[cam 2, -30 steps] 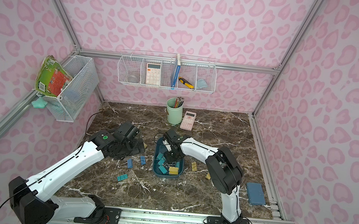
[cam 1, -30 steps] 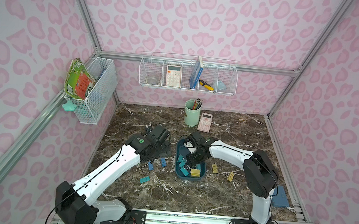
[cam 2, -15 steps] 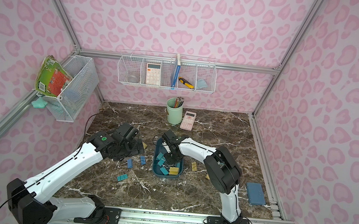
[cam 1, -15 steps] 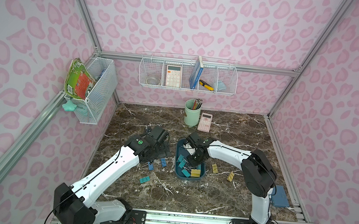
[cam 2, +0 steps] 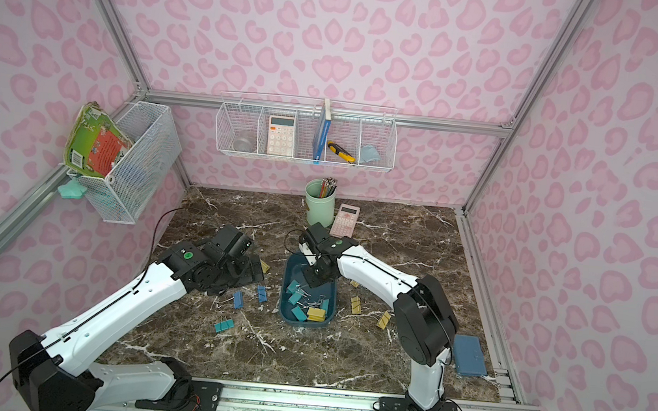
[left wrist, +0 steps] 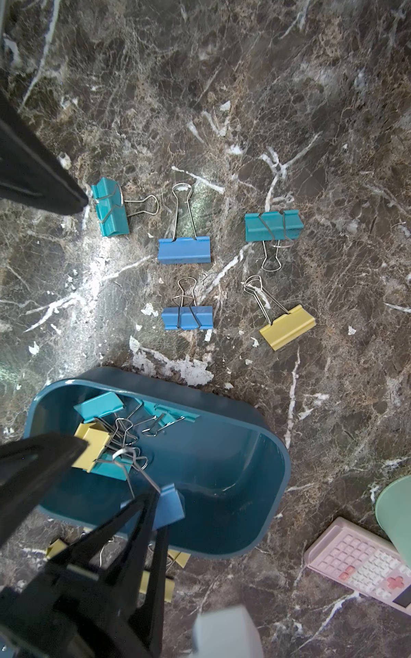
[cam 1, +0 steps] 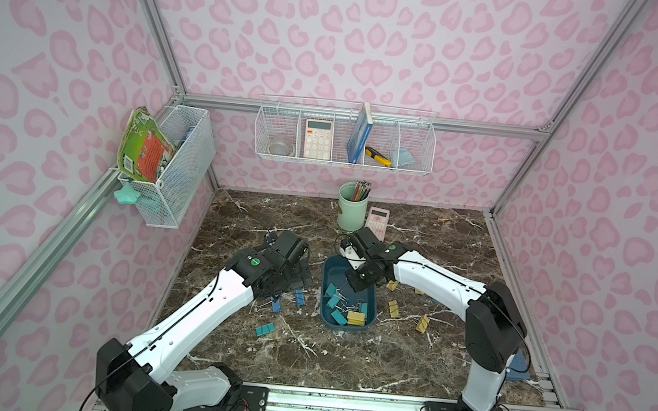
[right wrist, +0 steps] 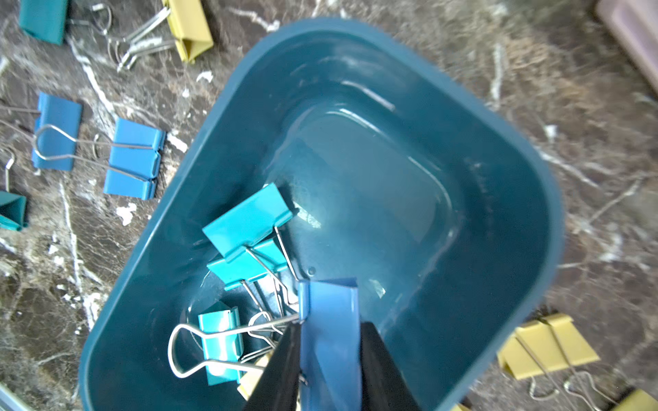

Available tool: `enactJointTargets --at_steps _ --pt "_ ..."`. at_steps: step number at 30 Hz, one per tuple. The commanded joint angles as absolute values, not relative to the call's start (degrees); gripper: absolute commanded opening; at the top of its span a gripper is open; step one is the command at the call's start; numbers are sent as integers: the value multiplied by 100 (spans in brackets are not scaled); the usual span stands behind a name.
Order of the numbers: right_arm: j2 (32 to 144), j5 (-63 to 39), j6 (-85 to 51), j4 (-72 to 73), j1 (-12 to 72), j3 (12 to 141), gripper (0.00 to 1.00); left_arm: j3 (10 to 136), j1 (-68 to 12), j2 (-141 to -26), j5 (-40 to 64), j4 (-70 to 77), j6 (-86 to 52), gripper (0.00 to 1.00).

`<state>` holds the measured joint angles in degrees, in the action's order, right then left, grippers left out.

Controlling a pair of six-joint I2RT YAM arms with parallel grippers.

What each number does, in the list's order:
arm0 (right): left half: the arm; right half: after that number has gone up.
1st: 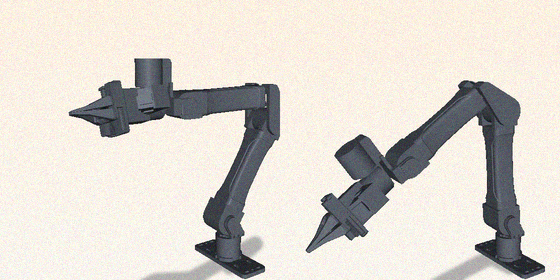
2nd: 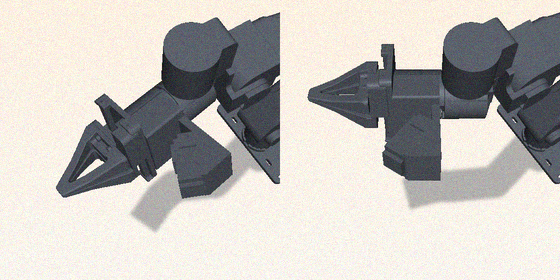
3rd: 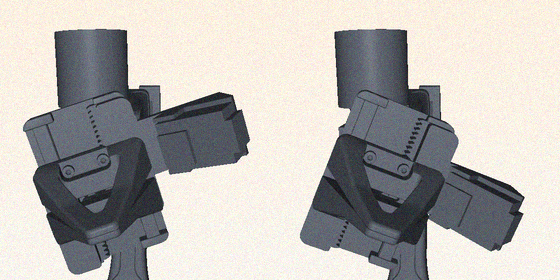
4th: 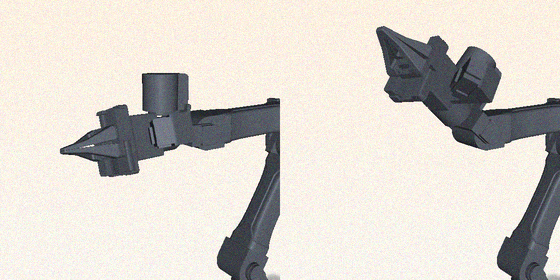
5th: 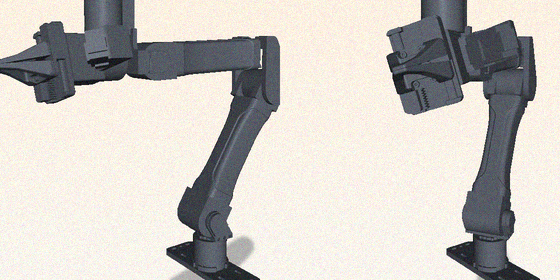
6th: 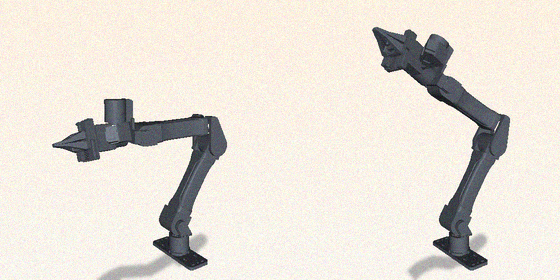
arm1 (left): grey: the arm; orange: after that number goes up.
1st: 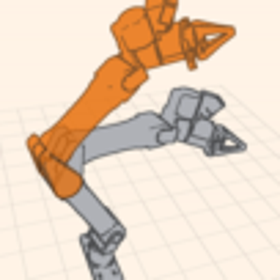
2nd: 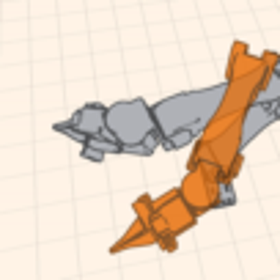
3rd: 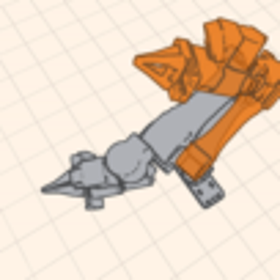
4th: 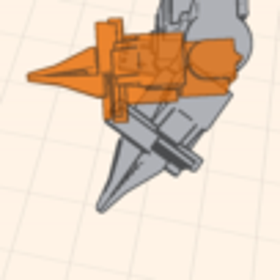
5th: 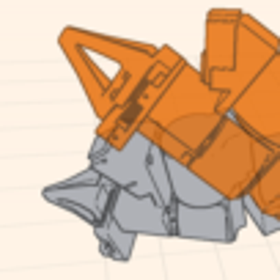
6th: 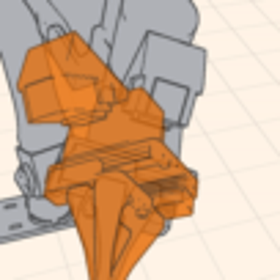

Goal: Take out the binder clips from the storage box
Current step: Pick up the binder clip from the storage box, then place the binder clip at the center of the board.

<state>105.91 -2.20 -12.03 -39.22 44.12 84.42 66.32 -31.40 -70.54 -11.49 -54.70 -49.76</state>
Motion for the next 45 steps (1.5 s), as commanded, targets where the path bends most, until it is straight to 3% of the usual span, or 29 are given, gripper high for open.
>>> enactJointTargets --at_steps 1,8,19,26,33,35,41,43,45 --pt "10285 -220 -1398 -3988 4135 8411 31 6687 -3129 -7049 -1147 -5423 -4981 99" --pt "9602 194 -1731 -3702 2839 7861 33 6767 -3130 -7110 -1091 -5389 -4948 99" --pt "9990 716 -2031 -3030 1443 7345 34 6828 -3121 -7131 -1030 -5400 -4933 99" --pt "10180 584 -1984 -2996 1465 7531 38 6802 -3122 -7074 -1085 -5439 -4943 99" --pt "9666 466 -2004 -2860 1885 7429 46 6837 -3129 -7260 -837 -5245 -4802 97" --pt "9472 419 -2020 -2776 2086 7337 51 6890 -3124 -7389 -677 -5200 -4775 95" --pt "8917 -221 -1968 -2333 2713 6905 79 7040 -3132 -7733 -464 -5186 -4782 93" --pt "8814 -506 -1781 -2131 3004 6765 81 7036 -3137 -7730 -507 -5167 -4824 93" --pt "8810 -690 -1596 -1975 3333 6687 78 7036 -3125 -7700 -580 -5190 -4874 94"
